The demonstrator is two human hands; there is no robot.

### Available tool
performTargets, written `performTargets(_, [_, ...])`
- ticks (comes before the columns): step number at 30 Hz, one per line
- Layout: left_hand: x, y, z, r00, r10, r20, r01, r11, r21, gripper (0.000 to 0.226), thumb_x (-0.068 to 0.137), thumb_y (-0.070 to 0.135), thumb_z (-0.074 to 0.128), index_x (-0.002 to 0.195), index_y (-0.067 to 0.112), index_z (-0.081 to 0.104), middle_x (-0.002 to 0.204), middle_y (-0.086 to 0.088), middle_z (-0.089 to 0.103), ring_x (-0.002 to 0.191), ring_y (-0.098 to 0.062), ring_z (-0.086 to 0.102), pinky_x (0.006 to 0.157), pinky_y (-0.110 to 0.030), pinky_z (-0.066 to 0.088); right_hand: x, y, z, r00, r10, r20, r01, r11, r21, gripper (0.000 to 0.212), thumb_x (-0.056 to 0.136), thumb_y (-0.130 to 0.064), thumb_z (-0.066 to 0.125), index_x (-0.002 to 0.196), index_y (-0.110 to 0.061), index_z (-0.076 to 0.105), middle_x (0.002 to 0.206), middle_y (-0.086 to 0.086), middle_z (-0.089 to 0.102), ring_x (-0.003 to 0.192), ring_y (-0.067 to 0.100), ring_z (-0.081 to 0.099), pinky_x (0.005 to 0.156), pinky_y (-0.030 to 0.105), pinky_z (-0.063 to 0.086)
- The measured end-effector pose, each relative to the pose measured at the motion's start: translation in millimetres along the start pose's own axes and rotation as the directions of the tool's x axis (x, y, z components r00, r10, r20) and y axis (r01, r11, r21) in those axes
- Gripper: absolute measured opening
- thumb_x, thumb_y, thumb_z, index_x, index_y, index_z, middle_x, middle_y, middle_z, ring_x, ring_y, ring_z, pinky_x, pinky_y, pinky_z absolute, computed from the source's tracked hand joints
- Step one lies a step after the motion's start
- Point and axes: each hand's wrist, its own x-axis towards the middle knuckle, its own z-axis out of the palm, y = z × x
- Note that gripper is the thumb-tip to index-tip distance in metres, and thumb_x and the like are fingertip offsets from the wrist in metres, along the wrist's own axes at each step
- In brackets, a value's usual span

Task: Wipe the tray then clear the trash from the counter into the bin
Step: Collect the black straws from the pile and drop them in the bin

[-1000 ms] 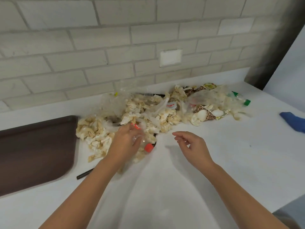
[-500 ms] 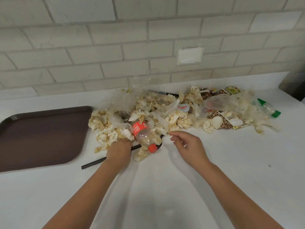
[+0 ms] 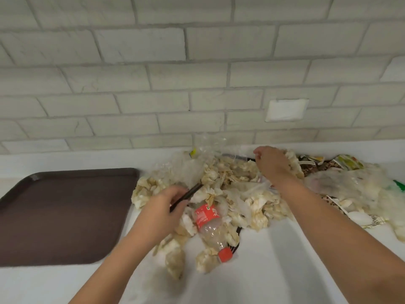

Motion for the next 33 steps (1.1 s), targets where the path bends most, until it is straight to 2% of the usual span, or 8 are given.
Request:
performTargets(3, [27,-9,-23,0.974,-0.081,-0.212,0.056,0.991,-0.122,0.013,0.094,0.019,0.052,0.102,0.029,0.055,0.082,0.011,0.061,0.068,-0.002,0.057,0.054,-0.011,0.039,23,2,18,0.989,-0.038,0.145,0.057,0.989,-0.133,0.037,0.093,-0.012,0.047,0.128,-0.018,0.056,0.131,0.006,0.058,0.117,0.025,0.054,0.097,0.032,0.042])
performTargets(6, [61,-42,-42,0.927,-0.256,-0.273,0.212,0.960,-0.183,0.010,0.094,0.024,0.051,0.103,0.024,0.056,0.083,-0.002,0.063,0.064,-0.012,0.056,0.053,-0.018,0.039,33,5,35,0.978,-0.068,0.199,0.107,0.976,-0.191,0.033,0.092,-0.016,0.050,0.124,-0.019,0.058,0.124,0.007,0.061,0.111,0.026,0.058,0.091,0.033,0.046])
performTargets(9, [103,-79,-46,0.916,-0.322,-0.241,0.306,0.947,-0.100,0.018,0.090,0.025,0.057,0.084,0.009,0.059,0.073,-0.014,0.061,0.060,-0.021,0.052,0.054,-0.028,0.038,42,13,54,0.970,-0.091,0.224,0.145,0.962,-0.233,0.039,0.092,-0.025,0.053,0.130,-0.015,0.052,0.131,0.009,0.054,0.118,0.027,0.051,0.096,0.036,0.042])
performTargets(12, [142,-101,-33,0.930,-0.334,-0.150,0.348,0.935,0.074,0.028,0.090,0.029,0.058,0.073,0.007,0.053,0.061,-0.005,0.049,0.055,-0.018,0.046,0.049,-0.026,0.031,48,14,65,0.961,-0.068,0.267,0.131,0.966,-0.224,0.045,0.088,-0.031,0.058,0.129,-0.015,0.050,0.129,0.012,0.052,0.115,0.029,0.050,0.094,0.037,0.044])
performTargets(15, [166,-108,-12,0.944,-0.326,-0.058,0.331,0.924,0.193,0.022,0.094,0.032,0.052,0.096,0.013,0.061,0.077,-0.001,0.057,0.069,-0.021,0.054,0.054,-0.027,0.038,45,15,70,0.963,-0.088,0.254,0.149,0.961,-0.233,0.046,0.085,-0.032,0.061,0.127,-0.018,0.050,0.126,0.009,0.050,0.111,0.027,0.052,0.090,0.036,0.047])
performTargets(19, [174,-112,11,0.946,-0.319,0.050,0.291,0.909,0.298,0.035,0.095,0.038,0.047,0.124,0.023,0.059,0.120,-0.004,0.063,0.109,-0.026,0.058,0.086,-0.032,0.044,36,22,72,0.975,-0.146,0.166,0.176,0.968,-0.179,0.048,0.089,-0.028,0.055,0.134,-0.014,0.043,0.132,0.009,0.049,0.110,0.030,0.055,0.083,0.036,0.047])
performTargets(25, [188,-110,23,0.868,-0.454,0.203,0.314,0.816,0.485,0.039,0.098,0.025,0.042,0.137,0.023,0.046,0.137,-0.006,0.050,0.125,-0.027,0.047,0.098,-0.035,0.038,38,14,69,0.982,-0.154,0.111,0.179,0.947,-0.268,0.033,0.097,-0.017,0.037,0.125,-0.013,0.052,0.124,0.009,0.054,0.109,0.028,0.054,0.087,0.037,0.045])
performTargets(33, [184,-99,41,0.883,-0.464,0.074,0.373,0.788,0.491,0.034,0.097,0.021,0.045,0.128,0.010,0.054,0.133,-0.009,0.054,0.123,-0.028,0.049,0.099,-0.034,0.039,40,0,63,0.973,-0.094,0.212,0.159,0.935,-0.316,0.038,0.092,-0.009,0.045,0.130,-0.014,0.048,0.132,0.011,0.053,0.120,0.028,0.049,0.098,0.037,0.040])
